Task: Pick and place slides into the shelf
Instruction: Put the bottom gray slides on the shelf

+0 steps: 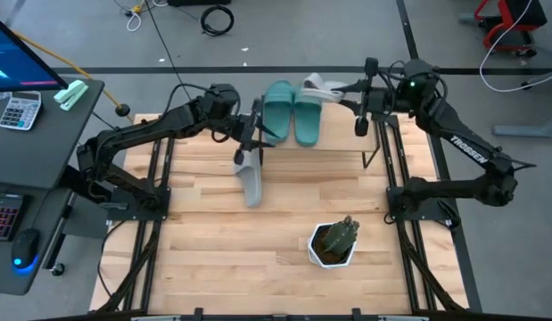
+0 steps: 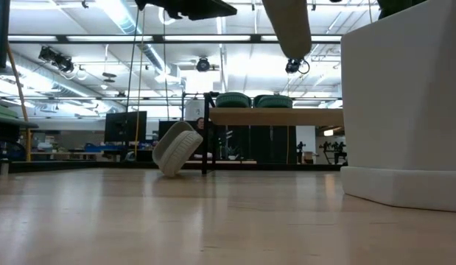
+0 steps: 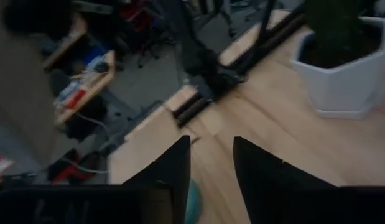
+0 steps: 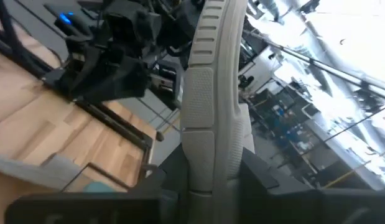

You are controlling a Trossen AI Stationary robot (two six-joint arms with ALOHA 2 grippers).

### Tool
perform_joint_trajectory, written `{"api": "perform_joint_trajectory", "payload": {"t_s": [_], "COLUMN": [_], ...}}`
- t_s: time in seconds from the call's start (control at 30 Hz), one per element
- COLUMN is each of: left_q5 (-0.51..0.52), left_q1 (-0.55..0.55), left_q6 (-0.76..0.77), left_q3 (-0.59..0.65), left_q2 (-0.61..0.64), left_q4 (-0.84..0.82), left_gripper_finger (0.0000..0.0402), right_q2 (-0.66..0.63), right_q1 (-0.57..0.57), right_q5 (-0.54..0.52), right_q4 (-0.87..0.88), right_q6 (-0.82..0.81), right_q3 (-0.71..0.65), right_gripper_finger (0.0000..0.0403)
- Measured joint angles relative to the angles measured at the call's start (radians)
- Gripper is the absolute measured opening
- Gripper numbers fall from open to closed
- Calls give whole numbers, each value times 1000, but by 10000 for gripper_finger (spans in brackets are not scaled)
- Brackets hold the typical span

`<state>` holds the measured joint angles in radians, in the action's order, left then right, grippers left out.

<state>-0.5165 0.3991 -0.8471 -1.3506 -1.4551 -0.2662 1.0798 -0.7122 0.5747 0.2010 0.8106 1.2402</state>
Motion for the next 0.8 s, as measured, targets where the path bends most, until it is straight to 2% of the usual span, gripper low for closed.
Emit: {"api": "perform_joint_trajectory", "payload": {"t_s": [0.17,0.5,0.67,0.8], "left_q5": [-53,-55,23,95], "left_q1": [-27,-62,-58,-58], "left_q6": [-34,-76,-12,92], "left_q3": [0,0,0,0], "left_q2": [15,40,39,39], "left_q4": [-63,-132,-136,-109], "left_gripper_finger": [98,41,9,7], "right_q2": [0,-10,-10,-10], "right_q1": [-43,-118,-149,-176], "right_q5": [66,168,192,200], "right_q4": [-20,-277,-404,-521], "right_q6": [1,-76,-119,-164], "right_q3": [-50,-225,-314,-382], "right_gripper_finger": [87,87,87,87]}}
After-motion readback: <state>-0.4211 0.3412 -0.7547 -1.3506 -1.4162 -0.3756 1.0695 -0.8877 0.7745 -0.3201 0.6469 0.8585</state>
